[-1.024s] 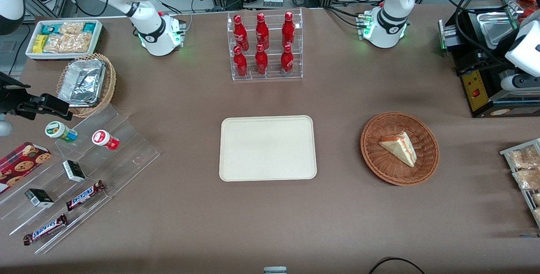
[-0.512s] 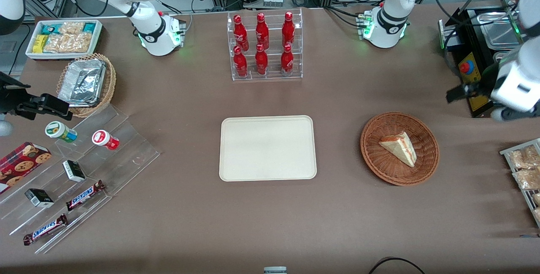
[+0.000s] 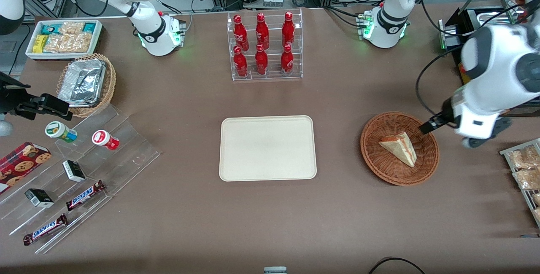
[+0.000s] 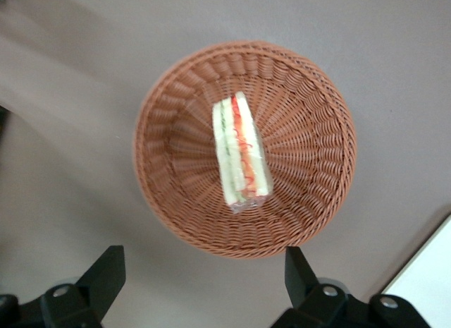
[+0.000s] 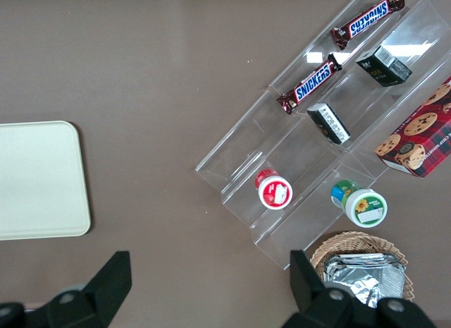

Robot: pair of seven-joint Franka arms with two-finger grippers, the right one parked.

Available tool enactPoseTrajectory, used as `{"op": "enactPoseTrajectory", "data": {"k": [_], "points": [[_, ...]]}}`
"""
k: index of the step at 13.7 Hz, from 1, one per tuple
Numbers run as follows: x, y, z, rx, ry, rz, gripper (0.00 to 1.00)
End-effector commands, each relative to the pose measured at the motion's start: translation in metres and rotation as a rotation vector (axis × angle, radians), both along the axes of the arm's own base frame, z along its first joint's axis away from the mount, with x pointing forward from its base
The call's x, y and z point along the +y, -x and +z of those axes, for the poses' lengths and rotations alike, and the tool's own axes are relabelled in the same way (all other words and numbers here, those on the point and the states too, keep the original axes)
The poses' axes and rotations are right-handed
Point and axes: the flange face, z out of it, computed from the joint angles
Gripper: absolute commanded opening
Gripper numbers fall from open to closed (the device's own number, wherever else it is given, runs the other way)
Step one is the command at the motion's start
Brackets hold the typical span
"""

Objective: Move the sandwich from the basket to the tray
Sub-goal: 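Move the left gripper over the wicker basket toward the wrapped sandwich, then lower the left gripper onto the sandwich and close it around it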

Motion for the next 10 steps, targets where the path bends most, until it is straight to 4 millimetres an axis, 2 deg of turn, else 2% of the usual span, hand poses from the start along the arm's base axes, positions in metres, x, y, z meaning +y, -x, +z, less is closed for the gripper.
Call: {"op": "enactPoseTrajectory", "data": {"k": [1, 3, 7, 10], "points": [[-0.008, 0.010, -0.031, -0.039, -0.006, 0.068, 1.00], [-0.008, 0.012, -0.055, -0.063, -0.009, 0.143, 1.00], [-0.003, 0.027, -0.089, -0.074, -0.009, 0.206, 1.00], [-0.004, 0.022, -0.104, -0.101, -0.004, 0.239, 1.00]]}}
